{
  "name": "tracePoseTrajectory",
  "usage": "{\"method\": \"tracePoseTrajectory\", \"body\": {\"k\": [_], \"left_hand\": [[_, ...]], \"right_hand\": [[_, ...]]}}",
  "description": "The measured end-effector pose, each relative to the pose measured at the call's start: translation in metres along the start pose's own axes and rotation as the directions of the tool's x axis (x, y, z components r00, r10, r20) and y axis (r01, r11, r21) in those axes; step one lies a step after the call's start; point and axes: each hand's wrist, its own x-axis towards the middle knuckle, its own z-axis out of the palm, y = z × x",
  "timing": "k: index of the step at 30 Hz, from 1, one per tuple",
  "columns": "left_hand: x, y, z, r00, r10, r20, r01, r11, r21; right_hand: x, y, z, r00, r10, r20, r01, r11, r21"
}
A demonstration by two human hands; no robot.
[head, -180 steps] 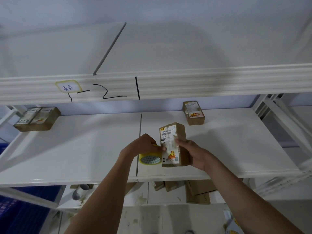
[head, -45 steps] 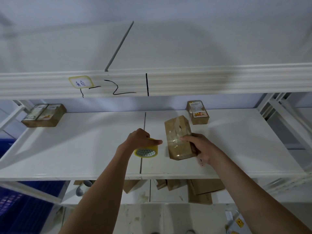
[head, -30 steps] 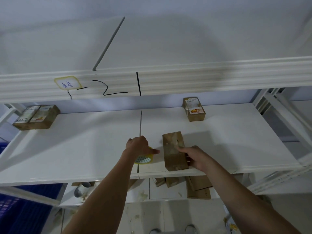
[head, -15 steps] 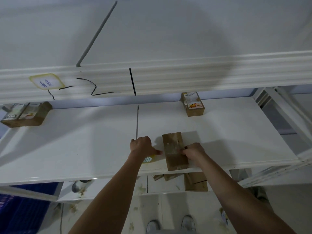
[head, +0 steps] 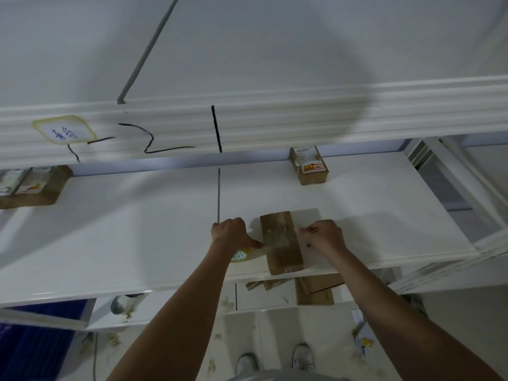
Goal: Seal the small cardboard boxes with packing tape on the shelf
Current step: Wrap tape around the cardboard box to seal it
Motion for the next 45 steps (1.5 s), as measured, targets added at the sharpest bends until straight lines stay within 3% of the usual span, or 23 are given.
{"method": "tracePoseTrajectory", "body": {"k": [2,5,15,18,21,25,27,30,34,36,45], "left_hand": [[-0.002,-0.002,0.000,1.000,0.011,-0.001,-0.011,1.000,-0.002],[-0.001,-0.004,0.000,1.000,0.024,0.010,-0.024,1.000,-0.012],[-0.003,-0.015,-0.008,0.998,0.022,0.053,-0.020,0.999,-0.041],[-0.002,-0.024,-0.015,0.996,0.023,0.088,-0.013,0.994,-0.112],[-0.003,-0.033,-0.020,0.992,0.040,0.118,-0.019,0.984,-0.177],[-0.008,-0.039,-0.020,0.992,0.065,0.111,-0.035,0.968,-0.248],[-0.010,-0.039,-0.017,0.992,0.070,0.104,-0.037,0.956,-0.292],[-0.013,-0.036,-0.015,0.993,0.066,0.094,-0.036,0.956,-0.292],[-0.013,-0.040,-0.015,0.992,0.056,0.113,-0.016,0.945,-0.326],[-0.013,-0.043,-0.014,0.990,0.055,0.132,-0.002,0.929,-0.370],[-0.013,-0.043,-0.013,0.984,0.058,0.170,0.023,0.899,-0.437]], "right_hand": [[0.002,0.012,-0.015,0.993,-0.017,-0.117,0.015,1.000,-0.011],[0.001,0.033,-0.027,0.988,-0.029,-0.151,0.006,0.989,-0.149],[0.014,0.044,-0.014,0.973,-0.189,0.129,0.225,0.895,-0.384],[0.016,0.045,-0.011,0.979,-0.175,0.107,0.200,0.927,-0.316],[0.013,0.035,-0.012,0.988,-0.155,-0.011,0.150,0.969,-0.197],[-0.016,-0.019,0.007,0.938,-0.296,-0.183,0.313,0.947,0.072],[-0.037,-0.047,0.028,0.920,-0.364,-0.147,0.386,0.907,0.170],[-0.052,-0.064,0.065,0.882,-0.459,-0.108,0.471,0.871,0.140],[-0.055,-0.056,0.082,0.910,-0.414,0.018,0.406,0.900,0.160],[-0.053,-0.051,0.082,0.887,-0.454,0.084,0.444,0.888,0.117],[-0.047,-0.044,0.081,0.885,-0.451,0.116,0.444,0.892,0.084]]}}
